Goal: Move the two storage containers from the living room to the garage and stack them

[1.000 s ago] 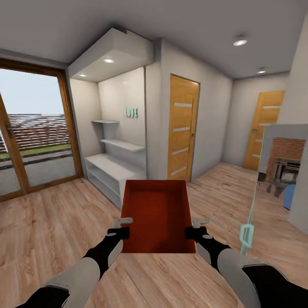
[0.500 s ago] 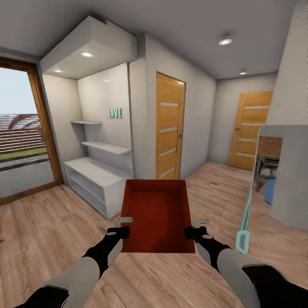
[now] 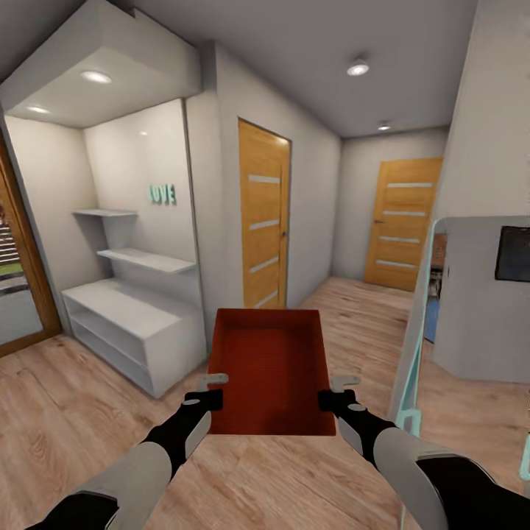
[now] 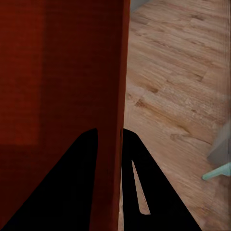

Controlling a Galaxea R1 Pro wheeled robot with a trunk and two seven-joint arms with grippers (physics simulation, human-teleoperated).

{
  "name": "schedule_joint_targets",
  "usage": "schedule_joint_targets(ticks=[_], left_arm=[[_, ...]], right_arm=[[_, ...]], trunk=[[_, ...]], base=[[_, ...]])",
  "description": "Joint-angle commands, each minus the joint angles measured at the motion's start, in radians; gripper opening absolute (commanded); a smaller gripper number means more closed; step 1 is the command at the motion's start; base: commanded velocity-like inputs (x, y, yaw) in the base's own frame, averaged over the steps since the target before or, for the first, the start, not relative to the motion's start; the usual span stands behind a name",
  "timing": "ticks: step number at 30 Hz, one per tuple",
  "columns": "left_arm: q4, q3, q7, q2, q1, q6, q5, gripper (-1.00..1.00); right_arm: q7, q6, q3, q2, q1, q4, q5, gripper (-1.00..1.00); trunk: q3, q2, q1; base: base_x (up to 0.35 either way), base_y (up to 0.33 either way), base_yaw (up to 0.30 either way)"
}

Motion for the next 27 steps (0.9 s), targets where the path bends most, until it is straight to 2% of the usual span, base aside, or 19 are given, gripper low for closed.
schedule_joint_targets(ticks=[1, 27], left_arm=[[-0.030, 0.076, 0.014, 0.076, -0.001, -0.039, -0.013, -1.00], [-0.030, 0.076, 0.014, 0.076, -0.001, -0.039, -0.013, -1.00]], right_arm=[[-0.004, -0.003, -0.017, 0.000, 0.000, 0.003, -0.005, -1.00], [-0.004, -0.003, -0.017, 0.000, 0.000, 0.003, -0.005, -1.00]], trunk=[[-0.002, -0.001, 0.001], [-0.002, -0.001, 0.001]], base=[[0.322, 0.080, -0.245], [0.322, 0.101, -0.245]])
